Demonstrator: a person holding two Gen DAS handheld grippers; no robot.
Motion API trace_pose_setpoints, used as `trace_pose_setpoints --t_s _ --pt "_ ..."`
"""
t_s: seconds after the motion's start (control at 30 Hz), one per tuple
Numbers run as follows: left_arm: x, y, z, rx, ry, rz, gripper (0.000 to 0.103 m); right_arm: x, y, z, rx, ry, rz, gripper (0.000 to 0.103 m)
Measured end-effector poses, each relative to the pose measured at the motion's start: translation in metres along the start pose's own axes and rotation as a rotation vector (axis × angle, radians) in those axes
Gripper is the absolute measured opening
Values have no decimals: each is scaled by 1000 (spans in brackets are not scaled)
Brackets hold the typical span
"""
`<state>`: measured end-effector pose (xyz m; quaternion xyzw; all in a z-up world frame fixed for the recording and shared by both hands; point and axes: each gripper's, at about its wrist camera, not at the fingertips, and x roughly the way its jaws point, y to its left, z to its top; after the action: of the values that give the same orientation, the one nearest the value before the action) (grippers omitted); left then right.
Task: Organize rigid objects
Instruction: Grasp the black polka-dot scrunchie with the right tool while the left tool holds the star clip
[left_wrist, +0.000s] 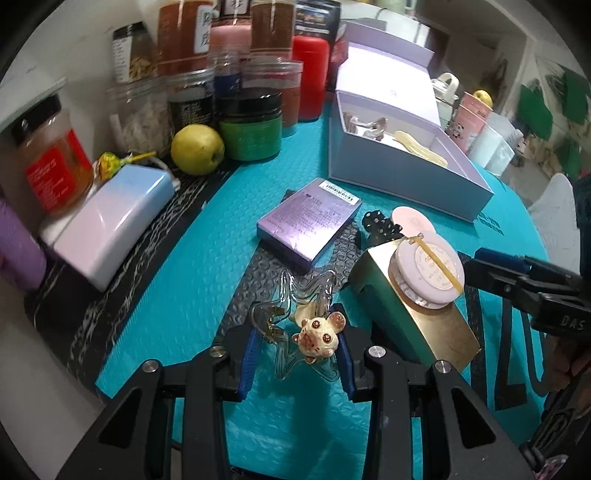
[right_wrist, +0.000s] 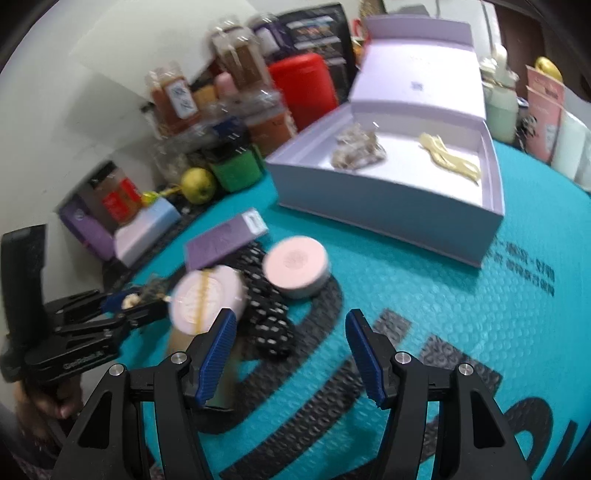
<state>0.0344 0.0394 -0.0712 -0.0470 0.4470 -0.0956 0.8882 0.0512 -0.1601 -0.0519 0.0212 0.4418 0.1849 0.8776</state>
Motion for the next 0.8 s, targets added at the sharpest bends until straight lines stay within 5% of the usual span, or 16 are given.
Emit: trace_pose_setpoints --t_s 0.13,0.43,0.8 --pt "0 0 -4 -17 7 9 35 10 -1 0 -19 30 21 54" --pt "-3 -6 -6 -15 12 31 35 34 18 4 -145 69 35 22" --pt "-5 -21 -12 -2 23 2 35 1 2 -16 -121 48 7 18"
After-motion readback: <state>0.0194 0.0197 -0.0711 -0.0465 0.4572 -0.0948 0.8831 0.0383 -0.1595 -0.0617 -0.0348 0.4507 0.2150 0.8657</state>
